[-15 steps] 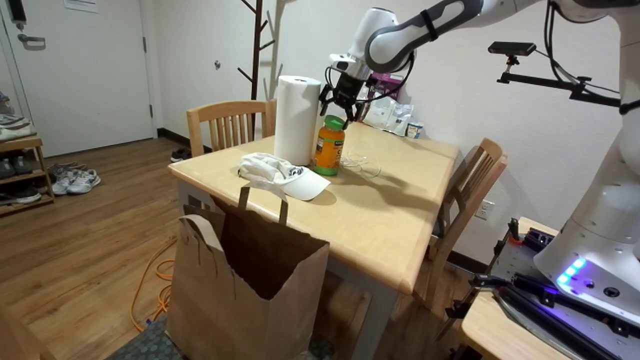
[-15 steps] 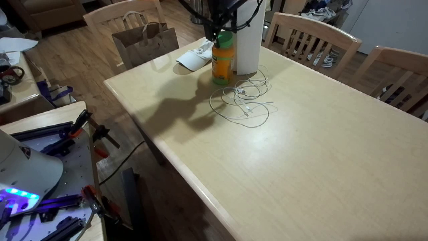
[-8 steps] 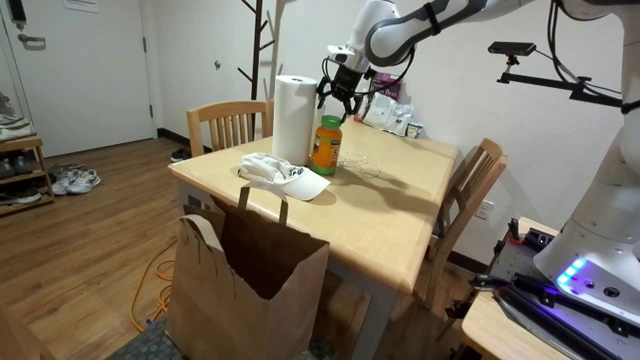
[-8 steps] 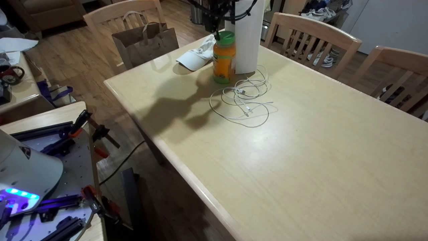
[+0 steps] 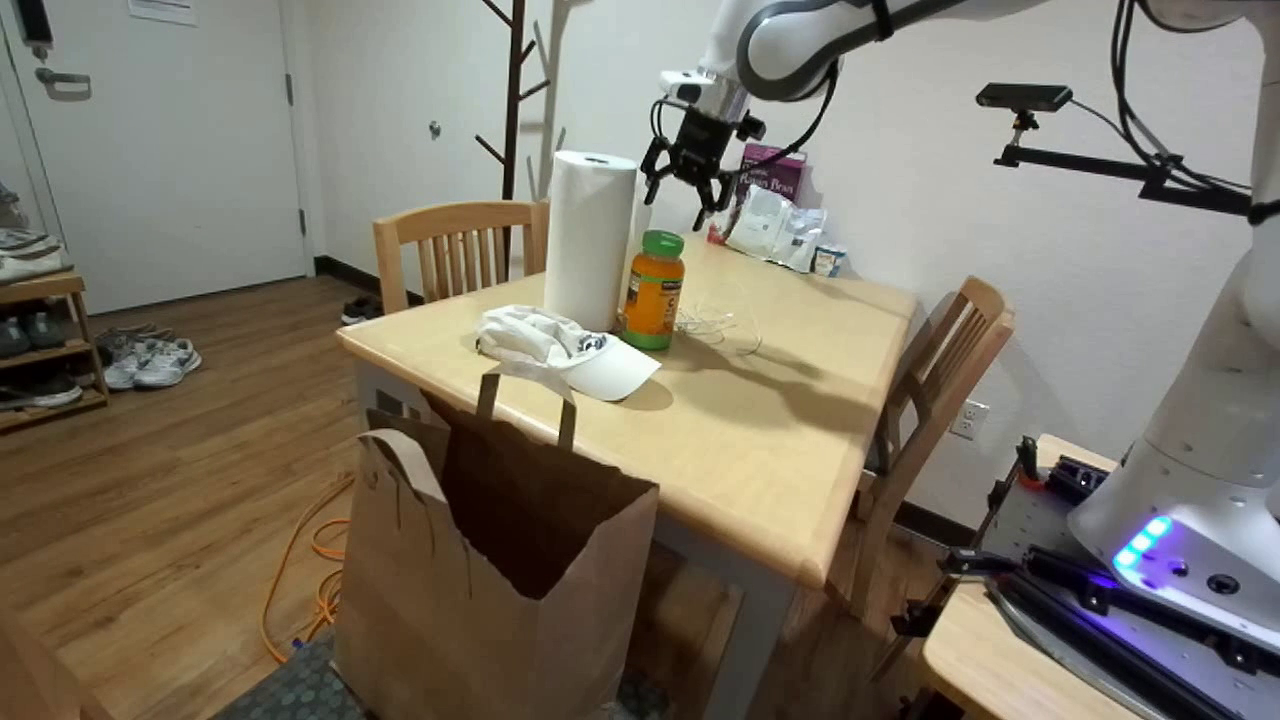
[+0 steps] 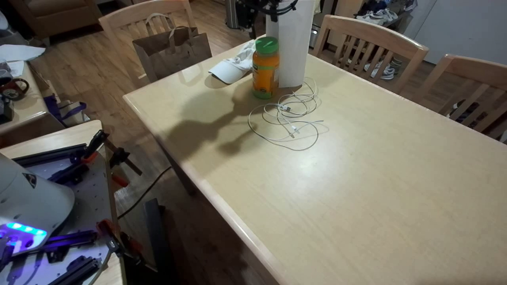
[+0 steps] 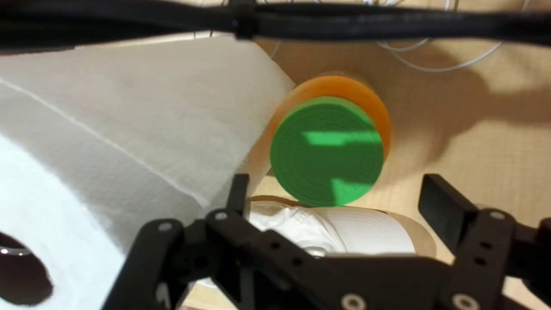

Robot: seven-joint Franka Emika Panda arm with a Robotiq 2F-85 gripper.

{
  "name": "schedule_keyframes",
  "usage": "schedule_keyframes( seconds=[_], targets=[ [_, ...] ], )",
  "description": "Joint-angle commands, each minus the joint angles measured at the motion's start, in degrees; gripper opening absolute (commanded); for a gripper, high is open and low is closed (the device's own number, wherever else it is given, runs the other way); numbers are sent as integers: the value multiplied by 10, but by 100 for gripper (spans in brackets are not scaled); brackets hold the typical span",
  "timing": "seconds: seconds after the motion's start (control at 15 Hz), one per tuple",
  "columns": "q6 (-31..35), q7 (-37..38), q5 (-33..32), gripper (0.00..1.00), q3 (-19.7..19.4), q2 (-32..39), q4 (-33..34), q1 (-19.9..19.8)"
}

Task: Pick up the lid and put it on the bottle

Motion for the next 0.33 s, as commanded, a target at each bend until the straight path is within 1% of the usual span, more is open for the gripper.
schedule_keyframes(
  seconds=[0.0,0.07,0.13,0.27],
  targets=[
    [-108,-13,52,100,18,-29,18,-17],
    [-57,1,22,100,7,-13,11,-5],
    [-69,1,25,100,7,-17,14,-5],
    [-68,1,25,100,7,-16,14,-4]
  ],
)
